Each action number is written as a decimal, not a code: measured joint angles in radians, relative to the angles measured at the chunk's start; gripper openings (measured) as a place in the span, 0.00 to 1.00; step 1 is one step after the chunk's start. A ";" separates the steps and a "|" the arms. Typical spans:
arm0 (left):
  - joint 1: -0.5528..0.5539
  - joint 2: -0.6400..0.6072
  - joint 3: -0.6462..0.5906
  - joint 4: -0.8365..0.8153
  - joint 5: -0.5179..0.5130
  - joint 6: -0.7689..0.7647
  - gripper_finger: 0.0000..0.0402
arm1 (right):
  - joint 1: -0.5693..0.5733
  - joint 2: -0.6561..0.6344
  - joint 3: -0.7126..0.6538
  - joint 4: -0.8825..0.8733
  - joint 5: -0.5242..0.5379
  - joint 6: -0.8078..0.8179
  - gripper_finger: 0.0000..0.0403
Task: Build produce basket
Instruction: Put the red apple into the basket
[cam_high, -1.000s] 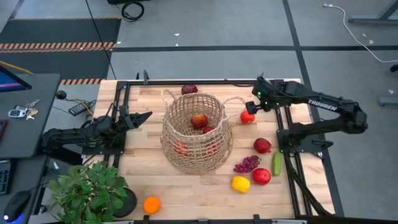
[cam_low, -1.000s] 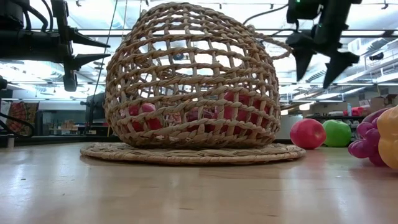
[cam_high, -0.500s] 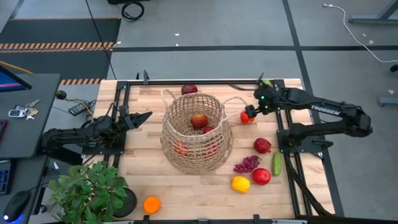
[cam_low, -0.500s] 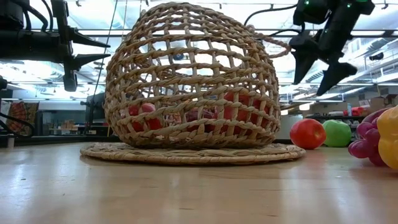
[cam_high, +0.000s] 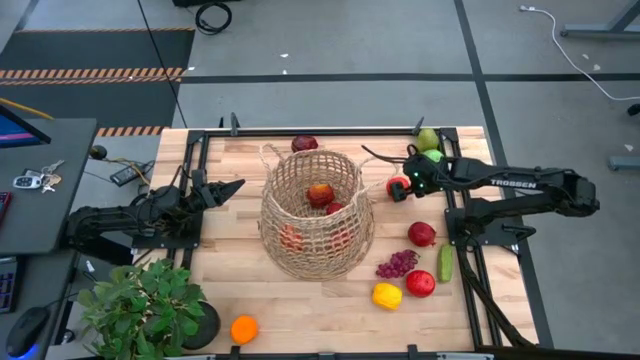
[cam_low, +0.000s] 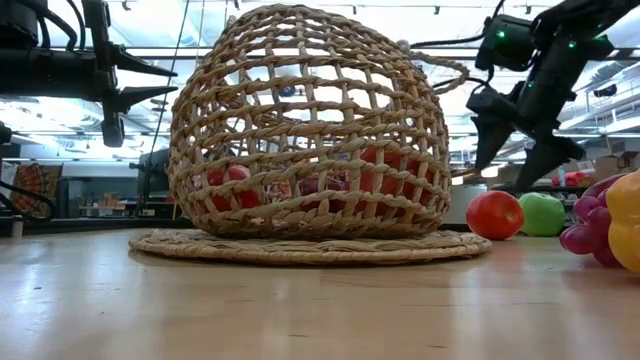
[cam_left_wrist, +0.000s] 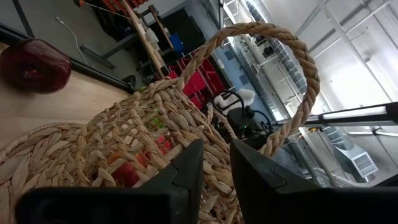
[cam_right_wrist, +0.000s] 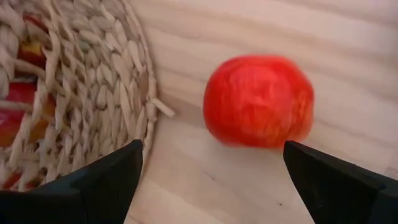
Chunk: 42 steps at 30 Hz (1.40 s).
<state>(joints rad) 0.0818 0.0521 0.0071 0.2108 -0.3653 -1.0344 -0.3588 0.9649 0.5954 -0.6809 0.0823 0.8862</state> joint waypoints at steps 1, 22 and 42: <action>0.000 0.000 0.000 0.000 0.000 0.000 0.22 | 0.003 0.000 0.006 -0.001 0.016 -0.005 0.97; 0.000 0.000 0.000 0.000 0.000 0.000 0.23 | 0.006 0.132 0.022 0.143 0.190 -0.388 0.97; 0.000 0.000 0.000 0.000 0.000 0.000 0.22 | -0.001 0.192 -0.170 0.385 0.110 -0.296 0.97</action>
<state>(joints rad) 0.0815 0.0523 0.0071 0.2105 -0.3655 -1.0344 -0.3595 1.1570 0.4254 -0.2955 0.1923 0.5903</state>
